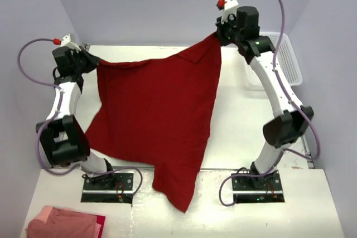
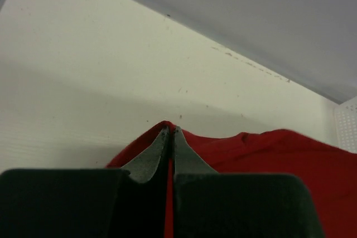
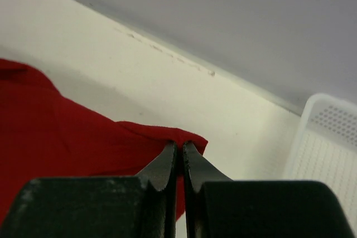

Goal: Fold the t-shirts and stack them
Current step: Flatten out the tshirt

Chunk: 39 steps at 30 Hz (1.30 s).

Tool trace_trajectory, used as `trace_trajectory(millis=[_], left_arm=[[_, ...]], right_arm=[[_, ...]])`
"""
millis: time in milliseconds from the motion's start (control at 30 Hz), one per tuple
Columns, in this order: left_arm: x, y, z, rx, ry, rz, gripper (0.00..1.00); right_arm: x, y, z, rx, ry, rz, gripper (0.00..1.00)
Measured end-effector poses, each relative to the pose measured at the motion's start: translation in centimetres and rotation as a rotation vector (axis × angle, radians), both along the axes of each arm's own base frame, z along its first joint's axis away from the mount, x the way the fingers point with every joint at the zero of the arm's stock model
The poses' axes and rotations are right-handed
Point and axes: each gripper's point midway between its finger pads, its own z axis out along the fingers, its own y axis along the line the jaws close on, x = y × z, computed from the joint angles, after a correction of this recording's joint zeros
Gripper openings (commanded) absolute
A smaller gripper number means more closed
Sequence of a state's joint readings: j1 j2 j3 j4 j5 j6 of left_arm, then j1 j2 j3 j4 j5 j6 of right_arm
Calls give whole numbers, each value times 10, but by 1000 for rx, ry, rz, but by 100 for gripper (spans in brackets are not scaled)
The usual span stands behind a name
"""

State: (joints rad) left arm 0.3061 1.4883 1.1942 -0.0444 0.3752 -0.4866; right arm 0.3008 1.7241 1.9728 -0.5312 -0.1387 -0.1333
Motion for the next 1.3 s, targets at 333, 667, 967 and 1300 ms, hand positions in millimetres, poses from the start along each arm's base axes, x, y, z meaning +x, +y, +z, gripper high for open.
trace_trajectory(millis=[333,667,967,1300], left_arm=[[49,-11,-133,-66,180,-71,0],[100,-17,-101,-23,55,-130,0],[104,-17,-92,-18,35,-137,0],[56,-65,42,5,-171,-248,0]], right_arm=[[63,-31,-111,-130,182,-136,0],[91,-65,-134,-138,209,-211,0],[89,-62,-136,-133,215,-207,0],[14,-64,-33,-79,63,-237,0]])
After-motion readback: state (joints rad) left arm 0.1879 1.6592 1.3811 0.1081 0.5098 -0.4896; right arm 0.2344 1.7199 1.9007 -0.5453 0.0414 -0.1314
